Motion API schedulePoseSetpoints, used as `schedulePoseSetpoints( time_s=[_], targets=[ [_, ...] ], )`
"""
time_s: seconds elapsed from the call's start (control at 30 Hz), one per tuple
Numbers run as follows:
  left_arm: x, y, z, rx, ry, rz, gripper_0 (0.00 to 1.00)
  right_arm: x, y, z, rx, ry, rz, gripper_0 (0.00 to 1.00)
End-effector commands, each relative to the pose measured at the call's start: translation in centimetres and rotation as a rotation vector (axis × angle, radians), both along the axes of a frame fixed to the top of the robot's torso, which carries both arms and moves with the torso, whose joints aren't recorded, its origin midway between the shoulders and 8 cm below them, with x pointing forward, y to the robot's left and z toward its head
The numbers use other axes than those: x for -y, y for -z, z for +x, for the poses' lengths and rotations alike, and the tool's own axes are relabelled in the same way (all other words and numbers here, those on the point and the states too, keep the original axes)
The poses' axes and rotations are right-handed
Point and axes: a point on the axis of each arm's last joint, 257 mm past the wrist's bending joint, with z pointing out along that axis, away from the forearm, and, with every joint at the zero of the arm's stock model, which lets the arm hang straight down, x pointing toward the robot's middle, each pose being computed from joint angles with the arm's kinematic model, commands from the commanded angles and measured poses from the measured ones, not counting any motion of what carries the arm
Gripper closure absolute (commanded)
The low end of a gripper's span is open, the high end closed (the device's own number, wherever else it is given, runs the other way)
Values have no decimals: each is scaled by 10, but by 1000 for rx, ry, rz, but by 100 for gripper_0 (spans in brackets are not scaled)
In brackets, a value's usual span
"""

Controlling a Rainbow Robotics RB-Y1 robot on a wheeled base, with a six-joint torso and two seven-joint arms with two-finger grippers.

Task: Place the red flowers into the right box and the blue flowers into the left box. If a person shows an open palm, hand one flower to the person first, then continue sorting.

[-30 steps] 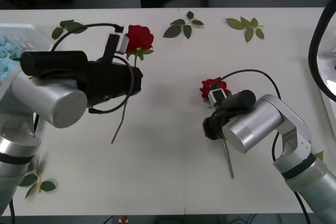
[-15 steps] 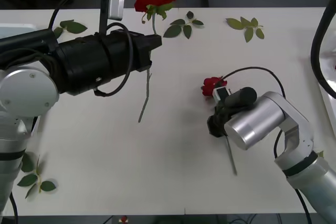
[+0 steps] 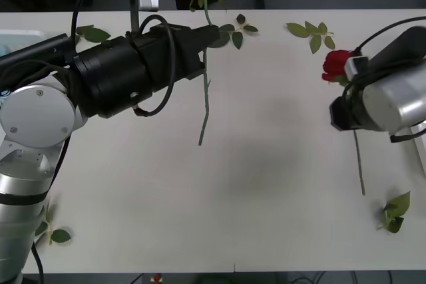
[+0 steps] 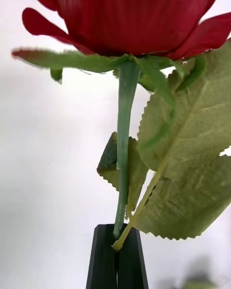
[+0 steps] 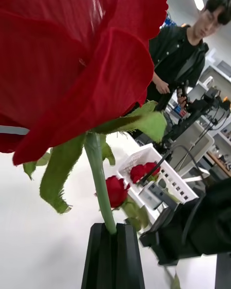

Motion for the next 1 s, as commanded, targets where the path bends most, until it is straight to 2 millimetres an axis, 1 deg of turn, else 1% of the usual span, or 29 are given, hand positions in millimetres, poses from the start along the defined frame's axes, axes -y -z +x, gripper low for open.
schedulePoseSetpoints(
  time_s=[0.03, 0.07, 0.1, 0.13, 0.2, 0.27, 0.33, 0.4, 0.47, 0.53, 0.6, 0.67, 0.7, 0.73, 0.9, 1.0],
  targets=[
    [13, -26, -9, 36, 28, -80, 100, 59, -63, 7, 94, 156, -2, 100],
    [14, -26, -9, 31, 33, -87, 100, 66, -67, 6, 97, 170, -7, 100],
    [19, -27, -11, 24, 44, -112, 100, 88, -77, 5, 108, 202, -37, 100],
    [25, -28, -13, 13, 53, -144, 100, 114, -88, 3, 120, 233, -92, 100],
    [32, -28, -14, 3, 60, -181, 100, 157, -102, -1, 126, 287, -190, 100],
    [39, -27, -17, 1, 67, -194, 100, 207, -119, -4, 131, 347, -284, 100],
    [42, -27, -21, -16, 85, -208, 100, 247, -129, -6, 128, 385, -342, 100],
    [46, -27, -26, -34, 109, -223, 100, 284, -136, -5, 122, 411, -398, 100],
    [52, -24, -32, -64, 141, -240, 100, 325, -144, -3, 116, 433, -448, 100],
    [57, -21, -36, -79, 159, -241, 100, 351, -150, -1, 108, 440, -474, 100],
    [62, -17, -40, -91, 175, -238, 100, 373, -151, 3, 96, 444, -494, 100],
    [66, -13, -44, -101, 190, -227, 100, 387, -148, 5, 85, 450, -500, 100],
    [68, -9, -48, -112, 204, -217, 100, 396, -145, 4, 74, 462, -507, 100],
    [69, -7, -50, -118, 213, -207, 100, 401, -141, 5, 62, 465, -516, 100],
    [72, -1, -55, -139, 237, -188, 100, 411, -117, 10, 25, 439, -556, 100],
    [72, 6, -55, -163, 255, -166, 100, 407, -100, 13, -5, 407, -577, 100]
  ],
)
